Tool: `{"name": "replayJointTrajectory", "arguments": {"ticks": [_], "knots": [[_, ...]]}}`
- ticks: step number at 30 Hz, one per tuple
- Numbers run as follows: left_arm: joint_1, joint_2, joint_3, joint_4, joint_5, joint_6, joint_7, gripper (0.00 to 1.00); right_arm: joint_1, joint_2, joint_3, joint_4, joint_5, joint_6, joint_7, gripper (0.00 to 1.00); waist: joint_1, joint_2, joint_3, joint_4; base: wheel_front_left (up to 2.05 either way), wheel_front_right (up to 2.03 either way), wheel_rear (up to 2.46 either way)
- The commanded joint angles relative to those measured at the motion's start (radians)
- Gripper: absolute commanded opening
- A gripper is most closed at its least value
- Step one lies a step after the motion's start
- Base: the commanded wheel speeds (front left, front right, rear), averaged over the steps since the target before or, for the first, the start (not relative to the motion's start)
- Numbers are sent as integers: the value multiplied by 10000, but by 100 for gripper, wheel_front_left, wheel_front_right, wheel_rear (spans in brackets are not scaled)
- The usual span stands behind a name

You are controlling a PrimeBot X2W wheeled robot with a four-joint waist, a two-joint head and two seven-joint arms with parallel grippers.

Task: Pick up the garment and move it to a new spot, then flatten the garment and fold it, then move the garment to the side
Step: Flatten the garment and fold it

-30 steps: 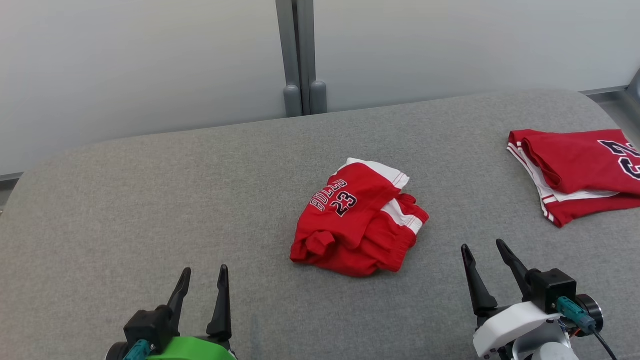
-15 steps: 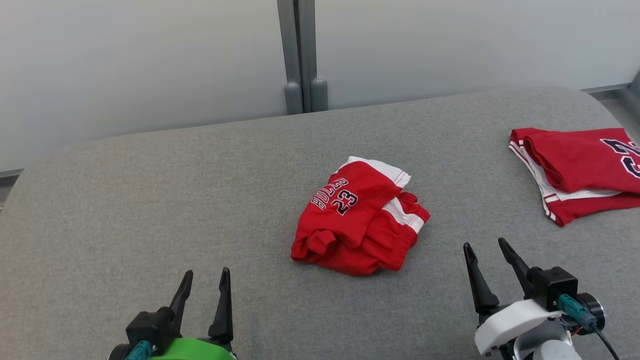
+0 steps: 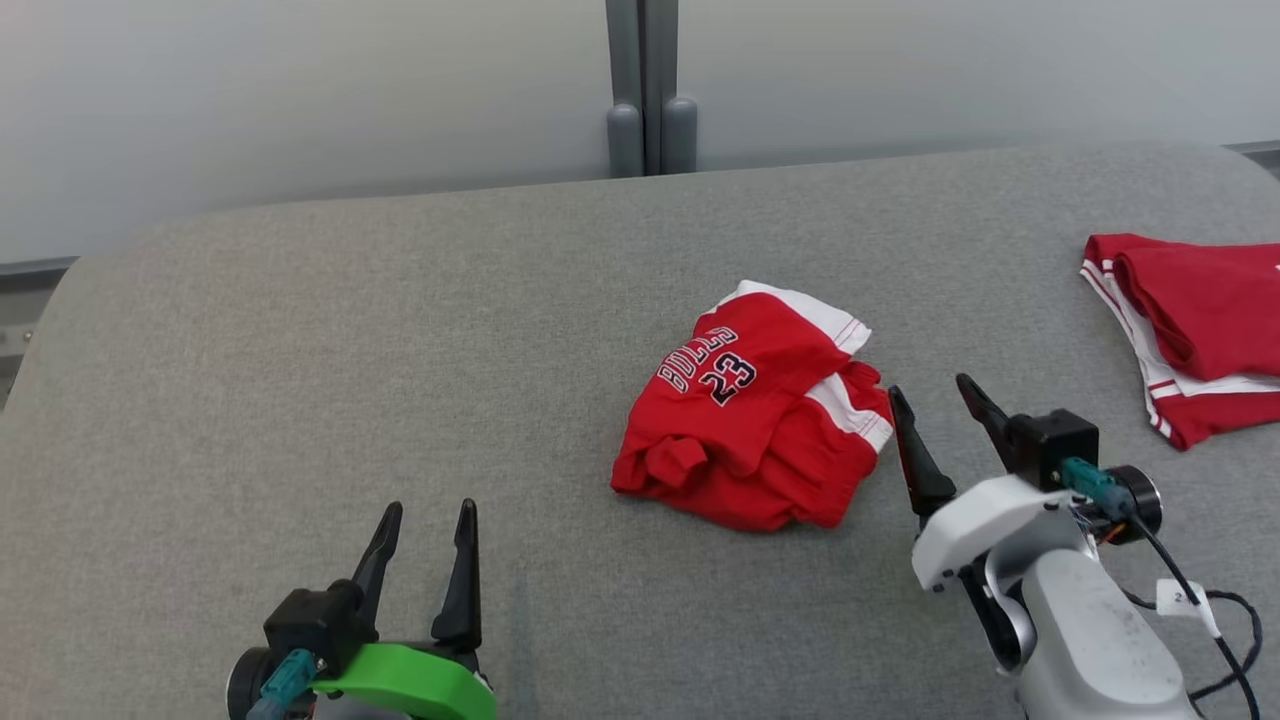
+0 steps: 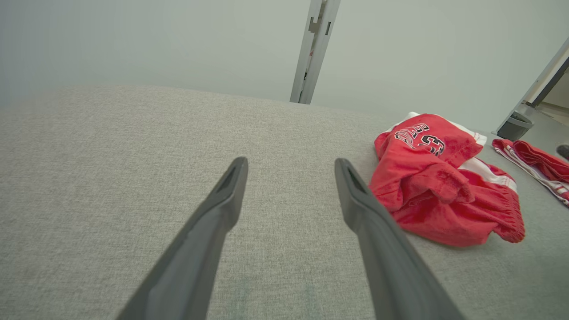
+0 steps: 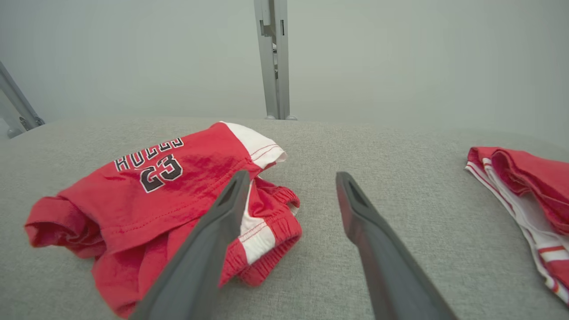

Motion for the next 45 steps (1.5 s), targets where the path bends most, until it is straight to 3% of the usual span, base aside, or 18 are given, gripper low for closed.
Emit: {"name": "replayJointTrajectory", "arguments": {"ticks": [1, 11, 16, 17, 19, 20, 26, 32, 42, 43, 44, 45], "knots": [[-225, 11, -46, -18, -72, 2, -30, 100, -437, -36, 147, 474, 167, -16, 4, 100, 0, 0, 430, 394, 0, 0, 0], [-785, 12, -268, -20, -18, -22, -30, 100, -2895, -39, 828, 3586, 885, -16, 55, 100, 0, 0, 1334, 1191, 0, 0, 0], [-884, 12, -326, 3, -66, -22, -30, 100, -3657, -36, 1184, 4281, 1335, -16, 2, 100, 0, 0, 1499, 1368, 0, 0, 0], [-900, 12, -339, 12, -82, -14, -30, 100, -3779, -38, 1297, 4339, 1445, -16, 9, 54, 0, 0, 1511, 1385, 0, 0, 0], [-901, 12, -368, 28, -115, 20, -30, 100, -3949, -33, 1578, 4396, 1625, -16, -3, 0, 0, 0, 1515, 1404, 0, 0, 0], [-903, 12, -380, 32, -126, 33, -30, 100, -4024, -36, 1705, 4384, 1688, -16, -4, 0, 0, 0, 1510, 1408, 0, 0, 0], [-936, 12, -465, -18, -215, 102, -30, 100, -4211, -35, 2894, 3296, 2401, -16, -12, 0, 0, 0, 1461, 1416, 0, 0, 0], [-927, 13, -619, 12, -305, 120, -30, 100, -4276, -36, 4912, 2179, 3552, -16, -16, 0, 0, 0, 1361, 1509, 0, 0, 0], [-936, 12, -777, 58, -469, 167, -30, 100, -4466, -35, 7252, 1730, 5042, -16, -17, 0, 0, 0, 1277, 1938, 0, 0, 0], [-925, 12, -790, 61, -479, 172, -30, 100, -4420, -33, 7419, 1698, 5145, -16, -15, 18, 0, 0, 1267, 1976, 0, 0, 0], [-908, 12, -803, 73, -471, 175, -30, 100, -4351, -32, 7639, 1686, 5248, -16, -17, 44, 0, 0, 1252, 2020, 0, 0, 0], [-895, 13, -808, 81, -477, 181, -30, 100, -4305, -32, 7844, 1654, 5335, -16, -16, 100, 0, 0, 1242, 2047, 0, 0, 0]]}}
